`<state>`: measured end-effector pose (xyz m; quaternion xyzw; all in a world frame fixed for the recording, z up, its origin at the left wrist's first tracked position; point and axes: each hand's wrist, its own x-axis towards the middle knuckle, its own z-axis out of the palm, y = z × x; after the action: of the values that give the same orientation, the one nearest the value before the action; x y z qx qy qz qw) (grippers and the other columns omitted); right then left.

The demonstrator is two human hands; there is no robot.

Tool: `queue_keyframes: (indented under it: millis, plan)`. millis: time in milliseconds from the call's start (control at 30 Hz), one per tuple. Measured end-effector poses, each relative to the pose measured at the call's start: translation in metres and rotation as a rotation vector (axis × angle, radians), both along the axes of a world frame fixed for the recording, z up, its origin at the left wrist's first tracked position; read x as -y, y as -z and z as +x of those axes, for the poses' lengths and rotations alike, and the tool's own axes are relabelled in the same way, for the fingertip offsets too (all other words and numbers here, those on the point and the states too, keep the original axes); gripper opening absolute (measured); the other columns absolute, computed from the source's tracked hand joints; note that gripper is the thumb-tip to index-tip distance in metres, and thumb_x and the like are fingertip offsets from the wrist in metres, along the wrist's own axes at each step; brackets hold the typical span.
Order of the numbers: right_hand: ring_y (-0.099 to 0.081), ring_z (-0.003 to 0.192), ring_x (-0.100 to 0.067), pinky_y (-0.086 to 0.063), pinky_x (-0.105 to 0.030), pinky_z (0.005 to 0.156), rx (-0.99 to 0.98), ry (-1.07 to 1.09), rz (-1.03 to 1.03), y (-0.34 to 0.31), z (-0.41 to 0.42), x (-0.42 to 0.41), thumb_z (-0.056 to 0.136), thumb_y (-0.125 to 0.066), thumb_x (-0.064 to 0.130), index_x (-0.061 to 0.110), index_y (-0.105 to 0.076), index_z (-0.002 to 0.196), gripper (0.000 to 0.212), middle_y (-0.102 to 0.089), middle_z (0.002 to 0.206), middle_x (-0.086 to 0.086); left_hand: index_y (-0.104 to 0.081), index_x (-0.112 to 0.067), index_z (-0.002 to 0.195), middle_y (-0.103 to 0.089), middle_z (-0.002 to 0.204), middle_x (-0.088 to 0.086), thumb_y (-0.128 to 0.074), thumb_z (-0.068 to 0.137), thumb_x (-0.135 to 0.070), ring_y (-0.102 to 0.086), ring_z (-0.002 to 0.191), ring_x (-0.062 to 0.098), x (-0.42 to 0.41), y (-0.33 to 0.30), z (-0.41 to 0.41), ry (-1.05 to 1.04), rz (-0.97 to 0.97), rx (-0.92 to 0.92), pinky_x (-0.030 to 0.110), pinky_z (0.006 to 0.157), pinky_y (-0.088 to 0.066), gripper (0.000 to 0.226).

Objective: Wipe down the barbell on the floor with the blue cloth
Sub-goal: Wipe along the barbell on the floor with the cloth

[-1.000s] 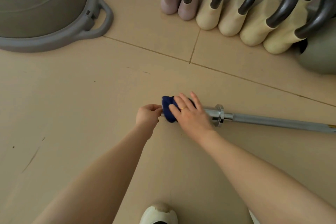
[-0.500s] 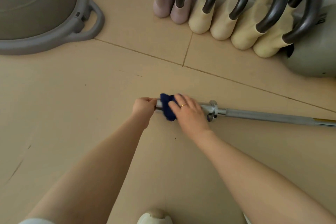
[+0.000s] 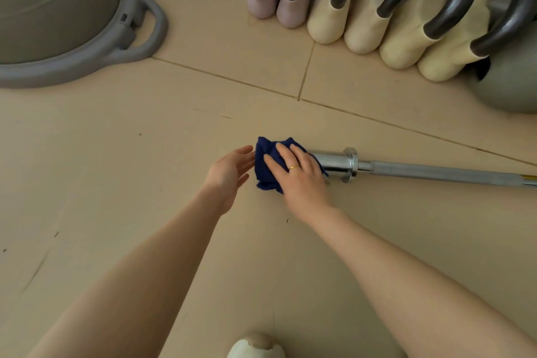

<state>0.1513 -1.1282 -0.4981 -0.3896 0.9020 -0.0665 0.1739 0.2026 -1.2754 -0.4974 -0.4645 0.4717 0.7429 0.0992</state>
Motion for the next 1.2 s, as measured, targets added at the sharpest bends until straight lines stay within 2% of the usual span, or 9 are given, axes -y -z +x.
queue_keyframes:
  millis: [100,200,367,433,533,600,800,1033,1200]
  plan:
    - [-0.027,0.138,-0.032,-0.028,-0.042,0.108,-0.046,-0.044,0.002,0.000,-0.025,-0.022,0.088,-0.052,0.004,0.026,-0.039,0.140,0.058,-0.027,0.153,-0.008,-0.044,-0.017,0.136,-0.052,0.134,-0.004,-0.032,0.097,-0.006,-0.044,0.128,0.016,-0.004,0.001,0.001,0.034,0.026,-0.033,0.032,0.105,-0.032,0.043]
    - [-0.053,0.111,-0.038,-0.045,-0.044,0.089,-0.113,0.191,-0.007,0.001,-0.036,-0.047,0.069,-0.067,-0.002,0.015,-0.057,0.121,0.056,-0.053,0.133,-0.013,-0.042,-0.020,0.138,-0.048,0.136,-0.006,-0.036,0.098,-0.004,-0.041,0.127,0.011,-0.010,-0.001,-0.003,0.075,-0.028,-0.059,0.029,0.102,-0.031,0.044]
    - [-0.036,0.122,-0.036,-0.031,-0.038,0.102,-0.078,0.537,-0.110,0.008,-0.029,-0.020,0.077,-0.050,-0.010,0.007,-0.047,0.129,0.055,-0.038,0.142,-0.015,-0.046,-0.025,0.136,-0.048,0.131,-0.010,-0.040,0.099,-0.015,-0.039,0.126,0.008,-0.008,0.002,-0.009,0.024,0.013,-0.050,0.030,0.101,-0.034,0.039]
    - [-0.039,0.119,-0.039,-0.032,-0.042,0.102,-0.051,0.451,-0.121,0.008,-0.015,0.002,0.076,-0.053,-0.010,0.006,-0.048,0.128,0.054,-0.040,0.140,-0.019,-0.048,-0.026,0.134,-0.049,0.129,-0.010,-0.041,0.099,-0.021,-0.039,0.124,0.007,-0.009,0.001,-0.011,-0.007,0.057,-0.050,0.032,0.103,-0.034,0.036]
    - [-0.050,0.110,-0.042,-0.046,-0.049,0.089,-0.072,0.127,-0.136,0.008,-0.007,0.002,0.071,-0.065,-0.006,0.011,-0.055,0.126,0.058,-0.049,0.134,-0.020,-0.062,-0.030,0.115,-0.060,0.120,-0.016,-0.044,0.098,-0.029,-0.047,0.119,0.003,-0.009,-0.002,-0.015,0.023,0.090,-0.082,0.035,0.106,-0.033,0.025]
    - [-0.050,0.110,-0.041,-0.048,-0.049,0.086,-0.106,0.032,-0.096,0.007,-0.022,-0.012,0.073,-0.063,-0.004,0.016,-0.054,0.128,0.059,-0.050,0.134,-0.017,-0.055,-0.028,0.126,-0.053,0.132,-0.014,-0.042,0.097,-0.036,-0.040,0.129,0.006,-0.005,0.000,-0.016,0.023,0.134,-0.102,0.035,0.105,-0.030,0.033]
    - [-0.052,0.086,-0.037,-0.051,-0.039,0.067,-0.101,0.411,-0.061,0.011,-0.008,-0.002,0.067,-0.073,-0.001,0.017,-0.054,0.128,0.066,-0.052,0.118,-0.019,-0.043,-0.023,0.138,-0.043,0.142,-0.012,-0.031,0.098,-0.045,-0.032,0.135,0.006,-0.008,0.005,-0.015,-0.010,0.135,-0.108,0.033,0.102,-0.029,0.047]
    - [-0.055,0.055,-0.022,-0.044,-0.023,0.040,-0.220,0.124,0.002,0.013,0.011,0.050,0.046,-0.079,0.011,0.018,-0.068,0.109,0.065,-0.057,0.096,-0.012,-0.062,-0.023,0.107,-0.065,0.118,-0.001,-0.024,0.099,-0.048,-0.056,0.116,0.012,-0.002,0.006,-0.017,-0.045,0.193,-0.126,0.030,0.101,-0.041,0.046]
    - [-0.056,0.062,-0.021,-0.047,-0.026,0.048,-0.456,-0.378,-0.087,0.031,-0.020,0.009,0.079,-0.044,0.006,0.026,-0.067,0.109,0.043,-0.048,0.104,-0.008,-0.056,-0.016,0.122,-0.059,0.129,0.004,-0.022,0.100,-0.045,-0.051,0.121,0.016,-0.004,0.012,-0.017,-0.019,0.083,-0.092,0.033,0.104,-0.036,0.050]
